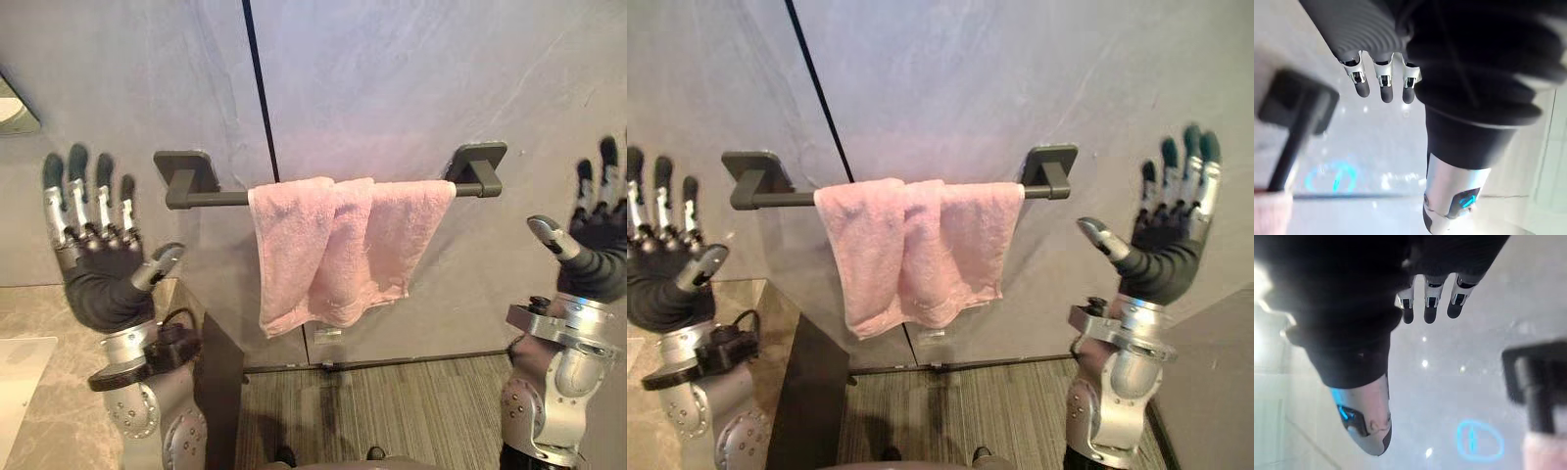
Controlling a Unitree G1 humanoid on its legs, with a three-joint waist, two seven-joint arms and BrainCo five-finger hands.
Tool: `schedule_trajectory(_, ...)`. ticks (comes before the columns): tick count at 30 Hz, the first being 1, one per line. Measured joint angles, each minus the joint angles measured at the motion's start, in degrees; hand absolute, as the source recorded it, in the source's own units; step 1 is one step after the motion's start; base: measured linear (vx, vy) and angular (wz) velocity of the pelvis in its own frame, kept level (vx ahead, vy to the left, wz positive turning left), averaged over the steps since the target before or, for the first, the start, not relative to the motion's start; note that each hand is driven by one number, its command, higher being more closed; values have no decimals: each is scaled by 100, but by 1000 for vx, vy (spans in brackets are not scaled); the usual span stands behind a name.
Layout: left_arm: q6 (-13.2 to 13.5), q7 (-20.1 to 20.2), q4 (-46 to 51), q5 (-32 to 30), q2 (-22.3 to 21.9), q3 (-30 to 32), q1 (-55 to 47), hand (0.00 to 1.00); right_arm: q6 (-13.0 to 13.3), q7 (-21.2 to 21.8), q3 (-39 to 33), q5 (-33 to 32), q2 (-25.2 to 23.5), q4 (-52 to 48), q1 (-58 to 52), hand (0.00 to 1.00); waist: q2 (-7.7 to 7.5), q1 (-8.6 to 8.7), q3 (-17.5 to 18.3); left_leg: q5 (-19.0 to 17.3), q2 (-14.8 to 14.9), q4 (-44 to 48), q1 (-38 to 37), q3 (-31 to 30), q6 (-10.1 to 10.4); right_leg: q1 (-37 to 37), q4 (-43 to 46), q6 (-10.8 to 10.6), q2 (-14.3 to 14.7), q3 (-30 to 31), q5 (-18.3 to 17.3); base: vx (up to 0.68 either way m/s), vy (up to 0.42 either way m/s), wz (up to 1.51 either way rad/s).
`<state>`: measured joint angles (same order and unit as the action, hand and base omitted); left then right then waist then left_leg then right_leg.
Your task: Organize washtable
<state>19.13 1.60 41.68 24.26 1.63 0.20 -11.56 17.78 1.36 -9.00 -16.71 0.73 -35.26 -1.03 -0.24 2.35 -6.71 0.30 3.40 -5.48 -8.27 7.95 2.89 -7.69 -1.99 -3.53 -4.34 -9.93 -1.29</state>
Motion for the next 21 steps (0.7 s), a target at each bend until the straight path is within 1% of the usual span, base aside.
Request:
schedule_trajectory(1,0,61,24,11,37,-200,34,0,-1,37,146,-43,10,0,32,0,1,0,1,0,-1,0,-3,0,0,-3,0,0,-1,1,0,-41,-6,0)
schedule_trajectory(2,2,262,64,55,125,-584,113,0,-3,212,458,-159,46,0,104,0,5,3,3,1,-4,0,-2,1,-1,1,1,0,-2,5,0,-55,-12,-1)
schedule_trajectory(3,3,438,64,110,191,-829,185,0,-4,354,636,-258,82,0,134,0,10,2,8,1,-4,0,-4,0,-1,0,2,0,-2,5,0,-44,-10,-1)
schedule_trajectory(4,3,514,64,144,218,-939,202,0,-5,426,728,-315,103,-1,141,0,14,3,13,1,-4,0,-5,1,-1,-1,2,0,-2,6,1,-33,-14,-1)
schedule_trajectory(6,-10,765,43,392,322,-1371,215,0,-18,678,1051,-518,108,0,149,0,29,10,25,1,-6,0,-6,4,-1,0,2,-1,-1,11,1,0,0,0)
schedule_trajectory(7,-19,837,29,460,352,-1451,229,0,-24,735,1117,-558,113,0,149,0,32,10,27,1,-6,0,-6,4,-1,0,2,-1,-1,11,1,0,0,0)
schedule_trajectory(9,-46,1071,-175,593,448,-1843,395,0,-55,917,1358,-683,227,6,149,0,46,4,52,1,-7,1,-7,5,-1,-1,2,-1,-1,12,2,0,0,0)
schedule_trajectory(12,-144,1242,-431,666,566,-2107,424,0,-107,1046,1554,-694,361,14,150,0,51,20,109,0,-7,1,-16,17,-3,-2,2,-1,-1,27,2,-7,-4,-1)
schedule_trajectory(14,-265,1367,-697,668,682,-2293,427,0,-206,1133,1609,-586,476,53,133,0,53,34,118,-1,-5,1,-40,40,-5,-11,13,-1,0,50,2,-38,-13,-5)
schedule_trajectory(16,-317,1474,-900,666,742,-2342,426,0,-286,1136,1621,-503,550,106,51,0,53,37,119,-1,-4,0,-48,57,-5,1,29,-1,0,69,2,-49,-10,-6)
schedule_trajectory(19,-399,1585,-1174,662,861,-2353,424,0,-339,1140,1617,-339,614,401,-113,0,54,47,126,-1,-3,0,-62,87,-5,14,44,-2,0,98,2,-51,-11,-5)
schedule_trajectory(21,-472,1645,-1423,652,917,-2373,398,0,-433,1154,1618,-270,725,674,-239,0,55,50,127,-1,-2,0,-61,122,-5,56,55,-2,2,136,3,-40,-8,-8)
